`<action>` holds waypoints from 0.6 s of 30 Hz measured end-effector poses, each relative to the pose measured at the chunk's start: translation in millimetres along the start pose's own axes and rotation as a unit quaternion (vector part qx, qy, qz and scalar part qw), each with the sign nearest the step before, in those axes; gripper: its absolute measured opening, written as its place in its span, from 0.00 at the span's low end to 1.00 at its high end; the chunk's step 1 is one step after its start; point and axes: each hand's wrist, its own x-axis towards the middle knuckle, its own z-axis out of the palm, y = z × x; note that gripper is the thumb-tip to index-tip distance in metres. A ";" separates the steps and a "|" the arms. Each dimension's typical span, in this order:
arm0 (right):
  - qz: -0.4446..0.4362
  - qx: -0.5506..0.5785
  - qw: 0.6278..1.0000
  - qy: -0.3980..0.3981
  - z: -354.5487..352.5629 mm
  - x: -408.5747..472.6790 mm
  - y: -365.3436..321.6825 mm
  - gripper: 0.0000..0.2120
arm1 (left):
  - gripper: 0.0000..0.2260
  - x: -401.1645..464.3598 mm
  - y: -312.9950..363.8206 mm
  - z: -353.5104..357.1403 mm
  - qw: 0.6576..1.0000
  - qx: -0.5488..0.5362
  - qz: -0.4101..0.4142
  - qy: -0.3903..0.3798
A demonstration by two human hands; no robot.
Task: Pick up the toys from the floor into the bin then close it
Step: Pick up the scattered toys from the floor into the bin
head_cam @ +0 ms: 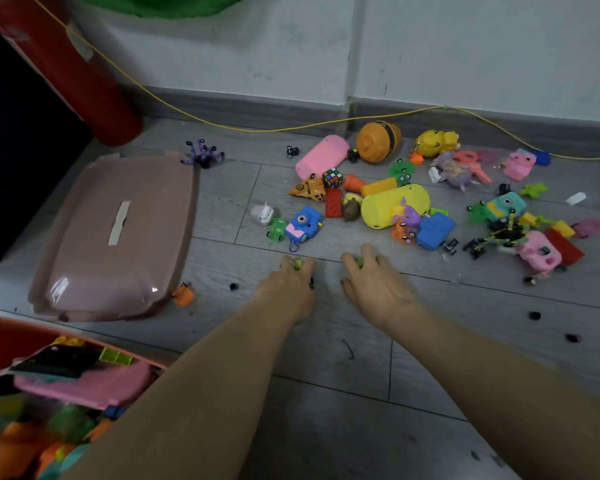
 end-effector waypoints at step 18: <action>0.268 0.702 0.652 -0.098 -46.6 -4.1 -7.0 0.08 | 0.13 -5.3 -13.1 -52.7 0.995 -0.073 0.033 -0.055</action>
